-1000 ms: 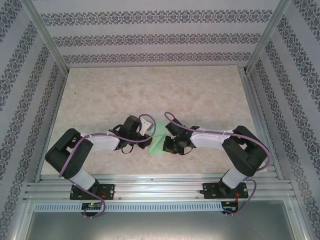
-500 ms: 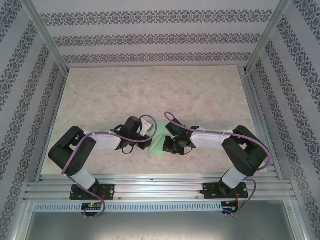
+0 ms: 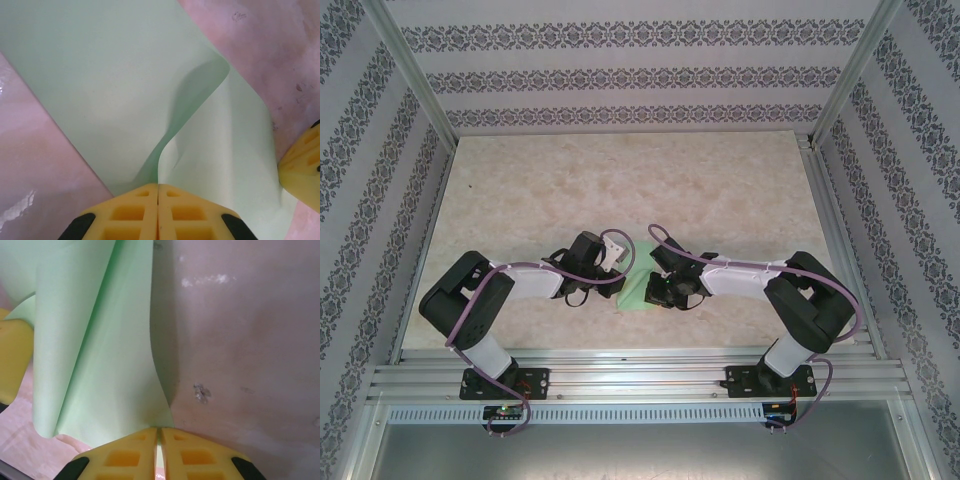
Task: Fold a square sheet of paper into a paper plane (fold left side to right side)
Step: Fold the triangle a second time at the center of the table.
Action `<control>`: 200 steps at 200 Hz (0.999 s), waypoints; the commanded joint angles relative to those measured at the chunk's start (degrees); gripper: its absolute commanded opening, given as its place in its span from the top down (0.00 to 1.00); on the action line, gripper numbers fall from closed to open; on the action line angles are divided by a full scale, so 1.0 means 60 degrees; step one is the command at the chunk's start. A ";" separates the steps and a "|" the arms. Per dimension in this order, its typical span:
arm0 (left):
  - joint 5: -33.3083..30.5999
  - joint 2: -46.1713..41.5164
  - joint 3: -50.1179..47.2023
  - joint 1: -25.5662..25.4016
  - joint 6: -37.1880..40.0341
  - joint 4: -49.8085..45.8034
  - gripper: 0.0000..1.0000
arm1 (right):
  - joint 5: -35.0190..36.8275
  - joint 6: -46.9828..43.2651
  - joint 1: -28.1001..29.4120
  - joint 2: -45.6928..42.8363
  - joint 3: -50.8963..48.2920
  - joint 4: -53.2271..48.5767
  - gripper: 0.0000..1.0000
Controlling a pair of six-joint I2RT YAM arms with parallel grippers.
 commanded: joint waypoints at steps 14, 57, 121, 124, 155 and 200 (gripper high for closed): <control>-0.0121 0.0224 0.0053 0.0076 0.0234 0.0004 0.94 | 0.0442 -0.0392 0.0101 -0.0764 0.0396 -0.0878 0.82; -0.0114 0.0210 -0.0038 0.0082 0.0181 0.0043 0.94 | 0.0517 -0.0136 -0.0152 -0.1584 0.0376 -0.0545 0.85; -0.0038 0.0217 -0.0041 0.0074 0.0175 0.0076 0.95 | 0.0076 0.1216 -0.0184 -0.0429 0.0362 0.2381 0.93; -0.0043 0.0211 -0.0037 0.0077 0.0175 0.0076 0.95 | 0.0077 0.1261 -0.0185 -0.0342 0.0386 0.2446 0.94; -0.0015 0.0210 -0.0056 0.0059 0.0187 0.0099 0.94 | 0.0039 0.1485 -0.0170 0.0313 0.0565 0.2858 0.94; 0.0024 0.0253 -0.0022 0.0065 0.0218 0.0091 0.94 | -0.0074 0.1637 -0.0109 0.0761 0.0616 0.3206 0.94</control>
